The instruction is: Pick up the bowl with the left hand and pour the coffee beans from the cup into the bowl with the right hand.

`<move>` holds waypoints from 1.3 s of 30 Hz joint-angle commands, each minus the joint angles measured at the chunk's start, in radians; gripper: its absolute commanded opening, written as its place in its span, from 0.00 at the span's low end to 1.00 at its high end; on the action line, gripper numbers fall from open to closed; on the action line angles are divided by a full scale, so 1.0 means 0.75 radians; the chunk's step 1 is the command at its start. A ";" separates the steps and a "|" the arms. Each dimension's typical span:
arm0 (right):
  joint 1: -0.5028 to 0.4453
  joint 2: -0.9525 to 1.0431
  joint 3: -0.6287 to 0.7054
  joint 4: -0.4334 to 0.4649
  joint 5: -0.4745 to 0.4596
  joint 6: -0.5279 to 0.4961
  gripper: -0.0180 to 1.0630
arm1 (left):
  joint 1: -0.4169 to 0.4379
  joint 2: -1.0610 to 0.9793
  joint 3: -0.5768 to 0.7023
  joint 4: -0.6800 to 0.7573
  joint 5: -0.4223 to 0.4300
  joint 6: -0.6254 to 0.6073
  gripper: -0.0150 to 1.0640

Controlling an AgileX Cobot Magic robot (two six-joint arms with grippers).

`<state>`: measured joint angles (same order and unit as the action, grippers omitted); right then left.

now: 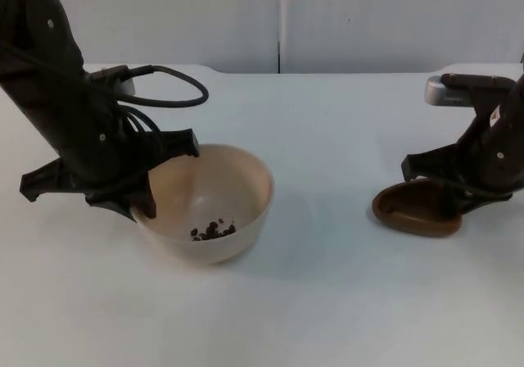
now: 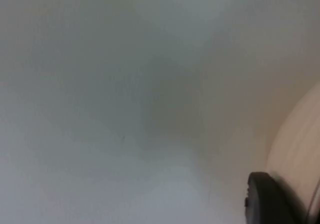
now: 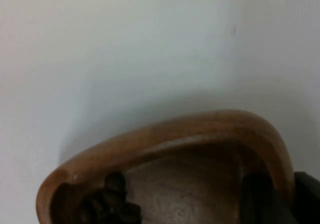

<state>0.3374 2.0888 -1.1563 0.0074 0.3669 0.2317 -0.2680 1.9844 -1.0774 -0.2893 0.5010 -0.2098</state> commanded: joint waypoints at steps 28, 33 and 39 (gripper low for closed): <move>-0.007 -0.072 0.002 -0.010 0.021 0.000 0.81 | 0.004 -0.273 -0.006 0.003 0.019 0.055 0.75; -0.007 -0.258 0.002 -0.058 0.076 -0.036 0.81 | 0.004 -0.468 -0.006 0.003 0.024 0.128 0.75; -0.007 -0.555 0.002 -0.073 0.136 -0.078 0.81 | 0.004 -0.730 -0.006 0.003 0.024 0.211 0.75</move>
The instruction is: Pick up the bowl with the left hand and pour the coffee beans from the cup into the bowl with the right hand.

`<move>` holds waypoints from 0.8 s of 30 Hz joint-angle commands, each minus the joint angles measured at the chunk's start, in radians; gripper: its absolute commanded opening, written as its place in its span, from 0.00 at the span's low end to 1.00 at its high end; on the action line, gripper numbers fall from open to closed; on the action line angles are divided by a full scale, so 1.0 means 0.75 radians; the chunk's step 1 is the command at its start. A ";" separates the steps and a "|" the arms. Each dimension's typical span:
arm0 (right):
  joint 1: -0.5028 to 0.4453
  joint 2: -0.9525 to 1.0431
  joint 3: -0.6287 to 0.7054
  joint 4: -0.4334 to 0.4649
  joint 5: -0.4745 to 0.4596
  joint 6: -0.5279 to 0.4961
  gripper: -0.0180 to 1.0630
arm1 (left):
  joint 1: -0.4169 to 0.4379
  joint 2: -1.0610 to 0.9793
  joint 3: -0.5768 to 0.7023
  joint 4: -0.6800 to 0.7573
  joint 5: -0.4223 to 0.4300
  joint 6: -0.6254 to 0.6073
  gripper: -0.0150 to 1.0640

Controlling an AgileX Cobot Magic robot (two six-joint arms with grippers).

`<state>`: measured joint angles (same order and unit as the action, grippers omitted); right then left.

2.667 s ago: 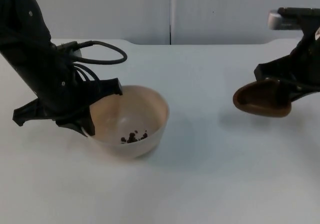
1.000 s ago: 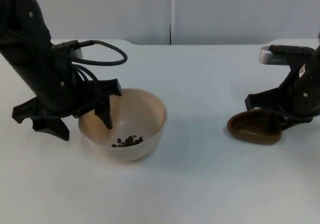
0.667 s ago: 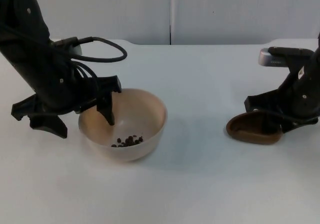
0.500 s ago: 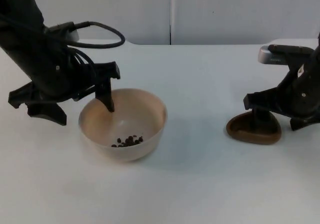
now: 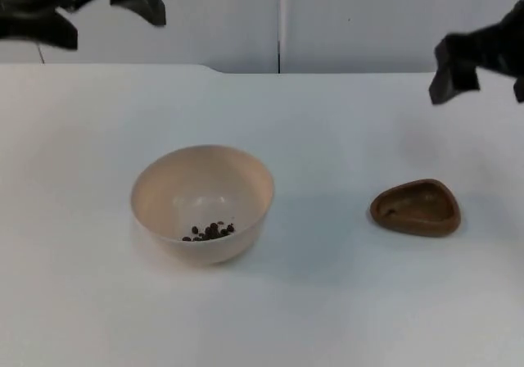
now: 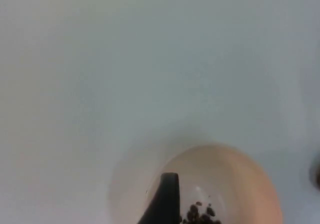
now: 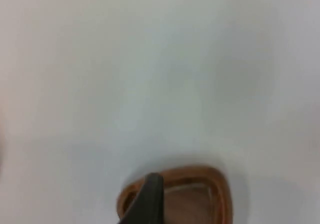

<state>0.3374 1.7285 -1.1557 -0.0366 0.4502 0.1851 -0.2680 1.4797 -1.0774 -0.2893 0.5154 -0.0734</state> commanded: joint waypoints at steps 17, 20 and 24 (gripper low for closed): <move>-0.002 -0.637 0.001 -0.014 0.176 -0.099 0.81 | 0.004 -0.365 -0.006 0.008 0.076 0.098 0.75; -0.002 -0.658 0.001 -0.014 0.200 -0.112 0.81 | 0.004 -0.368 -0.006 -0.025 0.101 0.135 0.75; -0.002 -0.717 0.001 -0.008 0.260 -0.132 0.81 | 0.004 -0.402 -0.004 -0.120 0.138 0.257 0.75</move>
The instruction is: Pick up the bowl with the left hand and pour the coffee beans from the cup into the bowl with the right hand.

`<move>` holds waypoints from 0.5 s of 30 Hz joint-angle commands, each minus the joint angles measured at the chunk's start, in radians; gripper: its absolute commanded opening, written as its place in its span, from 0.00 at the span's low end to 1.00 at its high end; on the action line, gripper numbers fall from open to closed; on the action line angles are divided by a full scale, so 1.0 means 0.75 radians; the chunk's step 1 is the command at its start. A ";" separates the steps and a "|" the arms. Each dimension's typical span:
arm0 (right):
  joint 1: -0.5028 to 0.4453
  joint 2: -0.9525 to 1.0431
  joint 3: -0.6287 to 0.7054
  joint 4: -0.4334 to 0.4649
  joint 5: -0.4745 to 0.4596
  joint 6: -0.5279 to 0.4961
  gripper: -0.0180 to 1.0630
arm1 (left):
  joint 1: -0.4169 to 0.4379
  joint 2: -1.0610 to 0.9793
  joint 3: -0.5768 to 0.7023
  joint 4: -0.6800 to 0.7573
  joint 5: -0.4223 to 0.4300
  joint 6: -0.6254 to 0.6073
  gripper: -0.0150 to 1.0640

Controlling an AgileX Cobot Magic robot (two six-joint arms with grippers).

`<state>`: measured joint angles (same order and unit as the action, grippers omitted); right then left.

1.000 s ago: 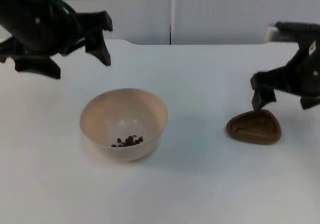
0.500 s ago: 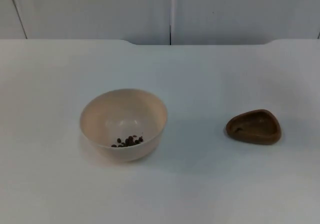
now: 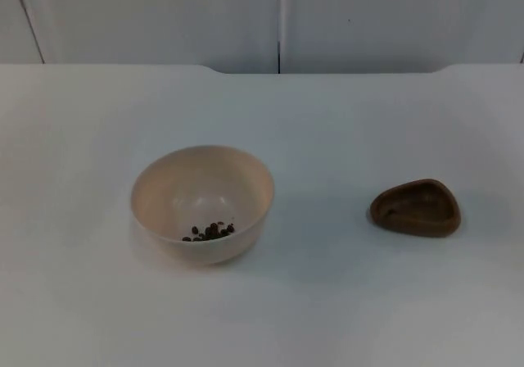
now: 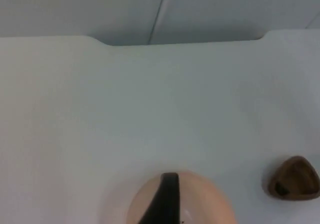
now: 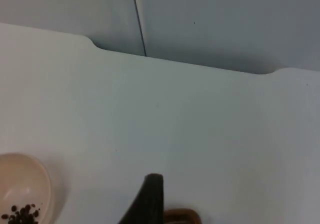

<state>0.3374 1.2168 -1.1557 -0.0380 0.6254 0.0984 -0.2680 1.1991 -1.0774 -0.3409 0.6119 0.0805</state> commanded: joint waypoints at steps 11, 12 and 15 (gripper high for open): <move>-0.002 -0.202 0.004 0.061 0.122 -0.099 0.81 | 0.004 -0.172 -0.004 -0.044 0.081 0.086 0.75; -0.002 -0.202 0.004 0.061 0.122 -0.099 0.81 | 0.004 -0.172 -0.004 -0.044 0.081 0.086 0.75; -0.002 -0.267 0.037 0.068 0.138 -0.124 0.81 | 0.004 -0.225 0.023 -0.047 0.084 0.089 0.75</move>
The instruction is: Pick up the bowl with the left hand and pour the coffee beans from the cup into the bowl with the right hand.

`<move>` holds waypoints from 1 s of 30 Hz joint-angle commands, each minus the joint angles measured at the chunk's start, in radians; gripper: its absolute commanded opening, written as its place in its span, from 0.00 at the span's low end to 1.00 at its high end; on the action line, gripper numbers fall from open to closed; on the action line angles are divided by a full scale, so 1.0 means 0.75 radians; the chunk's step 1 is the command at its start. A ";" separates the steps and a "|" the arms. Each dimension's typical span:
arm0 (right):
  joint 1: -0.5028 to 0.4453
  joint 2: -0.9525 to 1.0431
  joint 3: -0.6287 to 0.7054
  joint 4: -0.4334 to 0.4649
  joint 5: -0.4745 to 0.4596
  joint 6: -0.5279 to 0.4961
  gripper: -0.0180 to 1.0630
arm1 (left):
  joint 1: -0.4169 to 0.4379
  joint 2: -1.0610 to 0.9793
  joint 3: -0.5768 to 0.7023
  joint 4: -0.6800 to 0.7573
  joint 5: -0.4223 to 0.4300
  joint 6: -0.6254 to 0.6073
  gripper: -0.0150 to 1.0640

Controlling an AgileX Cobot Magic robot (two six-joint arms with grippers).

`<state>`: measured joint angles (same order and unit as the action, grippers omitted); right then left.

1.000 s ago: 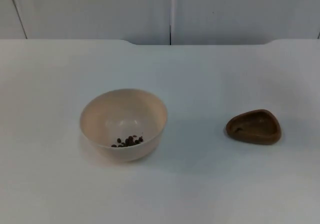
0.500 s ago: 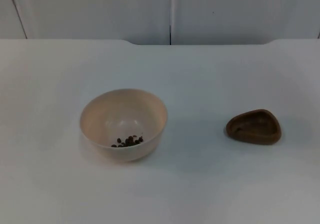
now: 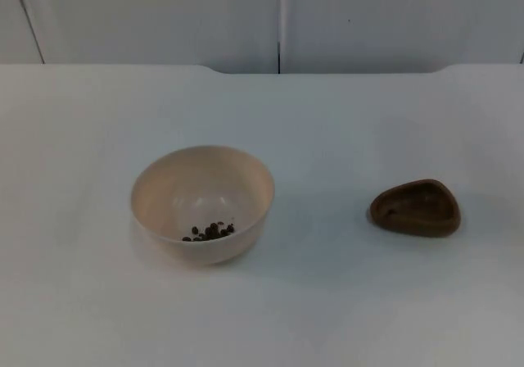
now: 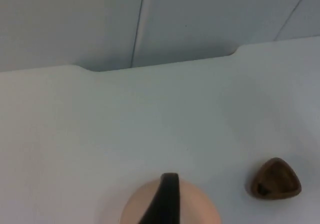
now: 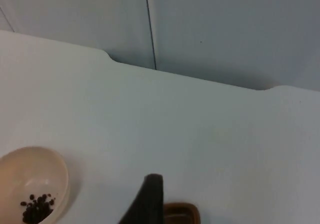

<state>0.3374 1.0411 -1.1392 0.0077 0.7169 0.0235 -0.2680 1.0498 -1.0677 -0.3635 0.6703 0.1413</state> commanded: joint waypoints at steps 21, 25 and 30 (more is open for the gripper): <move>-0.002 -0.621 0.554 0.038 -0.065 -0.052 0.81 | 0.004 -0.535 0.388 -0.026 0.012 0.014 0.75; -0.002 -0.732 0.622 0.038 -0.041 -0.052 0.81 | 0.004 -0.639 0.421 -0.015 0.104 0.014 0.75; -0.002 -0.844 0.661 0.050 0.063 -0.076 0.81 | 0.004 -0.748 0.421 -0.005 0.185 0.072 0.75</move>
<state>0.3374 0.4311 -0.6519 0.0383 0.7392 -0.0170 -0.2680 0.5092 -0.7552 -0.3692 0.7920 0.1791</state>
